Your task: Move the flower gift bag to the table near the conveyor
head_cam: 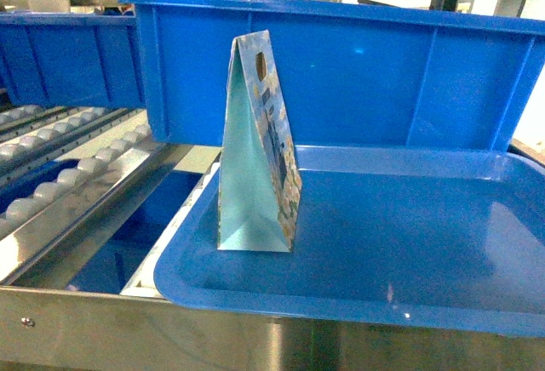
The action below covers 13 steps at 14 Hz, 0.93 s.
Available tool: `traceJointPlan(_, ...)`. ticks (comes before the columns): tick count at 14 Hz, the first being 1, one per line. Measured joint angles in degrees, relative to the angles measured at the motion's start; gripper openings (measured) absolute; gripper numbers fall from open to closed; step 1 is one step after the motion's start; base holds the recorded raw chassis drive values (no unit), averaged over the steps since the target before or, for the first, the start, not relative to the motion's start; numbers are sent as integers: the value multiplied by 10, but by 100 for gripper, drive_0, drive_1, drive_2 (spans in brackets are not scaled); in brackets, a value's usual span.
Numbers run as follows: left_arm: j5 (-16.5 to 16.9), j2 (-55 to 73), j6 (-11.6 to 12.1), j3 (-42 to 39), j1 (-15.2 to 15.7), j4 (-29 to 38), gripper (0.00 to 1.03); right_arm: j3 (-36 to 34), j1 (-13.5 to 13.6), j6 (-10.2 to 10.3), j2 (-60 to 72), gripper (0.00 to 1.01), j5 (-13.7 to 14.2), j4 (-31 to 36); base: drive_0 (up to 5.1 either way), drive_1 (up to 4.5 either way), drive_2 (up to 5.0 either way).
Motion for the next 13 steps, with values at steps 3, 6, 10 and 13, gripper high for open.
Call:
traceJointPlan(3, 0, 0, 0, 0, 0, 0, 98, -1, 0, 0, -22, 2, 6, -14, 0, 0, 0)
traceJointPlan(6, -3, 3, 0, 0, -4, 5, 98, -1, 0, 0, -22, 2, 7, -12, 0, 0, 0)
traceJointPlan(10, -43, 79, -3, 45, -60, 48, 98, -1, 0, 0, -22, 2, 7, -12, 0, 0, 0)
traceJointPlan(13, -90, 140, -2, 78, -123, 77, 98, -1, 0, 0, -22, 2, 7, -12, 0, 0, 0)
